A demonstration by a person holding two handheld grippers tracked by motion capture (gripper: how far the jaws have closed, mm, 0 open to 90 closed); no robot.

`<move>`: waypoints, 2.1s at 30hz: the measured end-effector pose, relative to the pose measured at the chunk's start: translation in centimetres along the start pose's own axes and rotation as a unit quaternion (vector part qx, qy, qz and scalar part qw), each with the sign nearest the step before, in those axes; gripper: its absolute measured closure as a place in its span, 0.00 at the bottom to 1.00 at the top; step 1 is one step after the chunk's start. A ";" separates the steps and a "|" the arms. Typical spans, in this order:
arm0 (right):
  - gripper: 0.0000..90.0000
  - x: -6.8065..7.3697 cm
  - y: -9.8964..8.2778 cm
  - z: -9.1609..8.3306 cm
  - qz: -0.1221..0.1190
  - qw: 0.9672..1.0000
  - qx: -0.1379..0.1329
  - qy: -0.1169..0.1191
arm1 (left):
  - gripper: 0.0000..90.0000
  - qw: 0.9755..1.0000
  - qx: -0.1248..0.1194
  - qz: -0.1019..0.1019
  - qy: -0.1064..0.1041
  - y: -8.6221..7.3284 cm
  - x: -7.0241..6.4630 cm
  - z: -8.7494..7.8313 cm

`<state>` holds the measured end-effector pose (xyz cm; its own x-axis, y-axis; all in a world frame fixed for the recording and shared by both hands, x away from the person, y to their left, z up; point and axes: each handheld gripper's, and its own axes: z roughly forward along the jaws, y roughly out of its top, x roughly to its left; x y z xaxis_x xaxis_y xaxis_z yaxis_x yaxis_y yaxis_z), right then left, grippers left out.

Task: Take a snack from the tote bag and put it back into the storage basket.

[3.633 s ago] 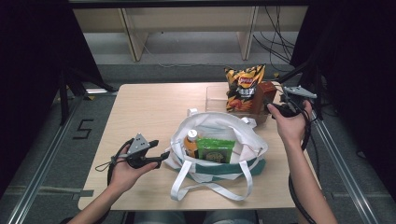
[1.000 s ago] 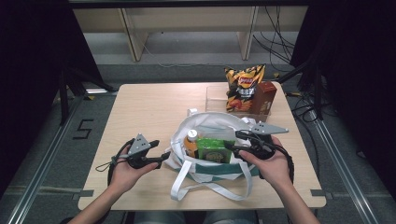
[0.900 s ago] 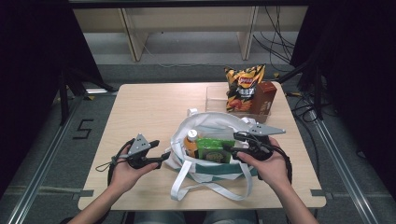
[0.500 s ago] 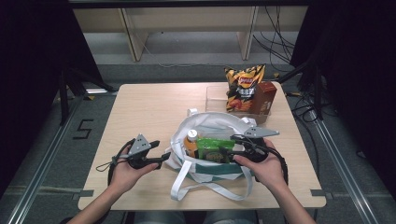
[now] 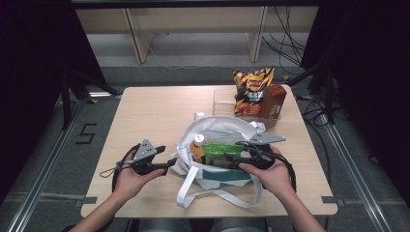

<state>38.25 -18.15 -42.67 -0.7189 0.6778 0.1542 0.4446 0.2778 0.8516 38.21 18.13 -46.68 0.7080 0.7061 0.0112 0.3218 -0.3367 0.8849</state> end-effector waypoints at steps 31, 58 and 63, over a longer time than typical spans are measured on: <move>0.64 0.7 0.2 -0.4 -0.032 0.999 0.020 -0.010 | 0.39 1.000 -0.001 0.001 0.002 0.1 0.1 -0.2; 0.97 0.9 0.2 -1.3 -0.071 0.997 0.019 -0.026 | 0.39 1.000 0.001 -0.002 0.001 0.0 0.1 -0.2; 1.00 1.1 0.5 -1.5 -0.107 0.994 0.009 -0.032 | 0.39 1.000 0.001 -0.002 0.004 0.0 0.1 -0.2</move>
<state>36.88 -18.28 -41.34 -0.7629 0.6434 -0.0629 0.2941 0.4320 0.8526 38.15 18.33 -46.57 0.7020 0.7121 0.0111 0.3263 -0.3354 0.8838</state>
